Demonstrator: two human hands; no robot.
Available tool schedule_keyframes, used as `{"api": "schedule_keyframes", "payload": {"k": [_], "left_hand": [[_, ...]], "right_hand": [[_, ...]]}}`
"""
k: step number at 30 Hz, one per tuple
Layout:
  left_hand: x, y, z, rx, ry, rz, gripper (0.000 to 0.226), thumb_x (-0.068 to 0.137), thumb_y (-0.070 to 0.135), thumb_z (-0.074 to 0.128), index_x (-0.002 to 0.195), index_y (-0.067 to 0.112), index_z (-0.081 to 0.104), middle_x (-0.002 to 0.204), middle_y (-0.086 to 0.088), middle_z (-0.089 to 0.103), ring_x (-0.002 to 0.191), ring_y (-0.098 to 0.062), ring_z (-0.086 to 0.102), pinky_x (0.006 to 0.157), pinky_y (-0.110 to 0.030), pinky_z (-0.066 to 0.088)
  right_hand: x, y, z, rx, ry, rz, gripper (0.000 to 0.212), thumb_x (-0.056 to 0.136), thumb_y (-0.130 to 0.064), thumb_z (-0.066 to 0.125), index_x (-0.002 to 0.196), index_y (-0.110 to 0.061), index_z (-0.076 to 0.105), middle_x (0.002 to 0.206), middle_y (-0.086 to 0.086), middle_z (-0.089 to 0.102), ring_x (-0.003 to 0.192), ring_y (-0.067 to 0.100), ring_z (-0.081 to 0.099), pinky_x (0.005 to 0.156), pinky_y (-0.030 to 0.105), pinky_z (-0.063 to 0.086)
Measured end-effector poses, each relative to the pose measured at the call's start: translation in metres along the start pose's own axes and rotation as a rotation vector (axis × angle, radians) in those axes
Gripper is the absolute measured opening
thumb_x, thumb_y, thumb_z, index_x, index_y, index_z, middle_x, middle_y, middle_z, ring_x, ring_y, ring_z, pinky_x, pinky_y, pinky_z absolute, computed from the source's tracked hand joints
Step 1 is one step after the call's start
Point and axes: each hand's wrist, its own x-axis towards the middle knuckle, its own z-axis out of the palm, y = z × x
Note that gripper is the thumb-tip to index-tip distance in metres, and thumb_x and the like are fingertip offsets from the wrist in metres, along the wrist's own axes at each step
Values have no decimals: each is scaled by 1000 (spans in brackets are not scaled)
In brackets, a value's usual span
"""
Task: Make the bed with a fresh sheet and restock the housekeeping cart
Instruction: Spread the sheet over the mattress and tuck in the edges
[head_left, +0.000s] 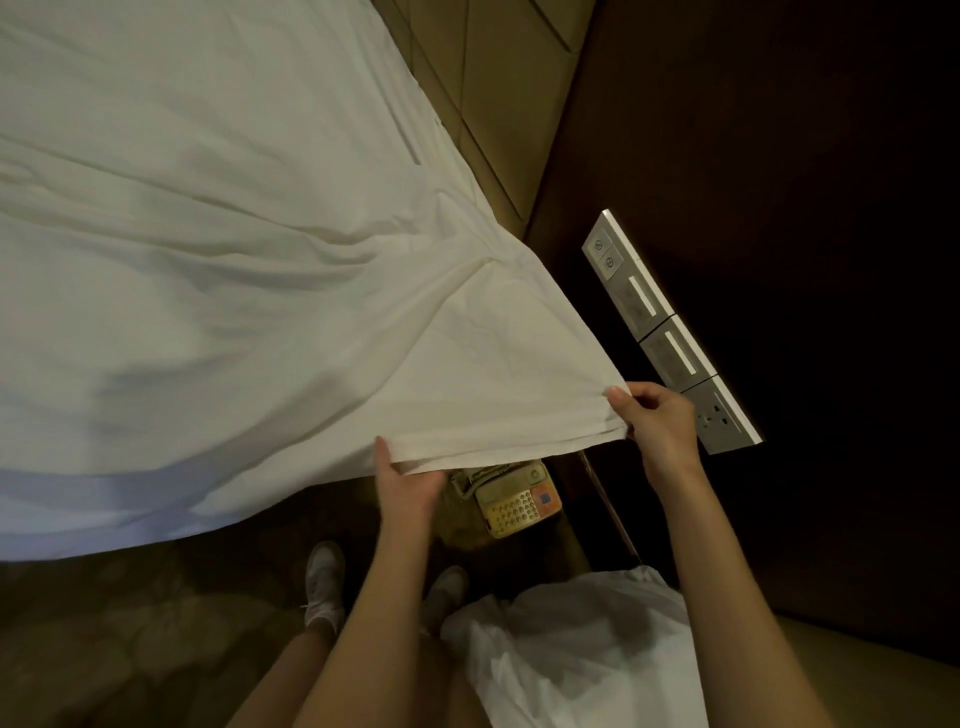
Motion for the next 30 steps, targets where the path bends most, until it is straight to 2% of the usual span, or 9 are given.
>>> {"api": "schedule_keyframes", "payload": {"k": [6, 10, 13, 16, 18, 20, 22, 25, 30], "left_hand": [[4, 50, 17, 216, 147, 148, 25, 93, 33, 58, 103, 10, 59, 98, -10, 64, 92, -26, 63, 70, -41, 52], [-13, 54, 18, 300, 152, 366, 33, 95, 21, 56, 126, 8, 54, 113, -9, 65, 103, -24, 63, 90, -37, 53], [-43, 56, 15, 471, 150, 511, 13, 96, 25, 55, 101, 14, 59, 105, -2, 63, 97, -16, 61, 86, -30, 50], [-70, 58, 30, 548, 71, 644, 12, 98, 25, 51, 91, 19, 59, 101, 2, 63, 96, -12, 61, 84, -29, 49], [-82, 57, 39, 596, 21, 679, 15, 98, 25, 50, 89, 18, 59, 101, 1, 64, 97, -13, 62, 84, -29, 50], [-93, 54, 40, 686, -7, 717, 21, 99, 26, 49, 86, 15, 61, 95, 0, 67, 93, -15, 64, 81, -29, 52], [-103, 54, 38, 791, -14, 774, 29, 99, 30, 48, 84, 10, 64, 85, -4, 68, 82, -16, 66, 76, -29, 52], [-115, 67, 40, 852, 39, 837, 33, 100, 32, 43, 85, 10, 62, 81, -4, 65, 75, -12, 64, 68, -24, 50], [-128, 90, 43, 784, 53, 808, 28, 102, 25, 41, 81, 17, 59, 83, -1, 64, 77, -9, 62, 73, -26, 49]], "right_hand": [[13, 3, -14, -88, -30, -11, 8, 88, -13, 64, 94, -9, 66, 91, 7, 68, 86, 22, 65, 75, 31, 52], [16, 3, -10, -266, 9, -82, 2, 89, -14, 63, 88, -12, 65, 85, 2, 65, 88, 23, 62, 76, 33, 47], [12, 6, 7, -408, 20, -123, 16, 90, -10, 58, 105, -6, 63, 93, 7, 63, 95, 27, 61, 71, 27, 43], [-13, 7, 43, -508, -13, -200, 40, 89, -6, 59, 128, -8, 53, 129, 11, 53, 120, 27, 51, 91, 26, 39], [-45, 3, 79, -529, -131, -355, 43, 88, -8, 62, 130, -13, 52, 139, 3, 45, 129, 19, 42, 102, 25, 30], [-77, -1, 121, -455, -358, -522, 34, 89, -11, 61, 122, -17, 58, 129, -9, 48, 123, 7, 42, 106, 23, 32], [-99, -8, 159, -434, -505, -678, 32, 88, -11, 63, 119, -18, 60, 121, -16, 46, 117, -2, 39, 103, 11, 29], [-110, -20, 197, -456, -521, -840, 34, 82, -8, 68, 114, -15, 60, 118, -8, 50, 111, -1, 37, 90, -3, 24], [-112, -26, 223, -488, -531, -918, 23, 84, -11, 66, 106, -14, 61, 108, -4, 54, 100, 2, 45, 83, 9, 38]]}}
